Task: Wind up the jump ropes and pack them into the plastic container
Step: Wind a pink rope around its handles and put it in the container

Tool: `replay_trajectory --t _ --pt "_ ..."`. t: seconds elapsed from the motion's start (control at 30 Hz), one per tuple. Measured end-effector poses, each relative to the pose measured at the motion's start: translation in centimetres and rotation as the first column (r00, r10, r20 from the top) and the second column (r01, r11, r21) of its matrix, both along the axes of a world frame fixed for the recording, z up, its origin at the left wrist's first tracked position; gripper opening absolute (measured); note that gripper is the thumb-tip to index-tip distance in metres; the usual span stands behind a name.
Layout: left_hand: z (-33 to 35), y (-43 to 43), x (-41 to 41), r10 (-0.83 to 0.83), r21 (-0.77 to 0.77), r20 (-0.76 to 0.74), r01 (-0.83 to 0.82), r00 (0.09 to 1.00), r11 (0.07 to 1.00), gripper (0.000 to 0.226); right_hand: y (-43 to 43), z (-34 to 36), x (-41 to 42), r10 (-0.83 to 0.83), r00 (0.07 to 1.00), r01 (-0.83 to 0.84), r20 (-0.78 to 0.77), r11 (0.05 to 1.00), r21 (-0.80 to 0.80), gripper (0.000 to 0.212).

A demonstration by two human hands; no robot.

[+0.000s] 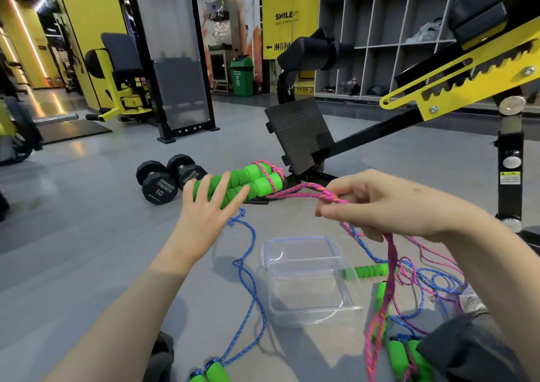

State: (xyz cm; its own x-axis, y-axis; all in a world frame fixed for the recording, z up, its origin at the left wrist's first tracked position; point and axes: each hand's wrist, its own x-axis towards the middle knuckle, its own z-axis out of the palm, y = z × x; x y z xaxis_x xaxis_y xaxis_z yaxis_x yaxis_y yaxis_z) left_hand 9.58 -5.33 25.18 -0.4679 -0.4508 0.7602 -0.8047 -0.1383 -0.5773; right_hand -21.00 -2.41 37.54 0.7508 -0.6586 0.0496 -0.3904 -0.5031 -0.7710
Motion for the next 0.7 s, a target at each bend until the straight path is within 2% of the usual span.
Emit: replay_trajectory --t 0.07,0.13,0.2,0.3,0.43,0.57,0.7 --pt "0.1 0.0 -0.3 -0.031 0.025 0.028 0.031 0.999 0.999 0.072 0.0 0.3 -0.6 0.06 0.998 -0.06 0.001 0.998 -0.017 0.016" --pt "0.2 0.1 -0.6 -0.075 0.052 0.058 0.072 0.996 0.996 0.071 -0.1 0.6 -1.1 0.048 0.996 -0.046 0.068 0.998 -0.038 0.022" --pt "0.6 0.3 -1.0 -0.125 0.082 0.085 0.118 0.988 0.99 0.062 -0.5 0.8 -1.5 0.004 0.986 0.018 0.167 0.991 -0.131 0.031" --pt "0.9 0.5 -1.9 -0.194 0.093 0.128 0.183 0.973 0.979 0.05 -1.1 0.9 -1.7 -0.082 0.941 0.16 0.33 0.963 -0.217 0.031" --pt "0.9 0.5 -3.4 -0.3 0.086 0.201 0.288 0.932 0.954 0.053 -2.5 0.3 -2.1 -0.19 0.852 0.326 0.488 0.922 -0.211 0.024" --pt "1.1 0.8 -5.9 -0.456 0.073 0.193 0.45 0.869 0.89 0.038 -4.4 -1.5 -2.6 -0.267 0.802 0.399 0.535 0.905 -0.146 0.028" --pt "1.1 1.4 -8.1 -0.539 0.06 0.18 0.538 0.823 0.841 0.043 -6.0 -3.5 -3.1 -0.326 0.797 0.404 0.508 0.913 -0.049 0.03"
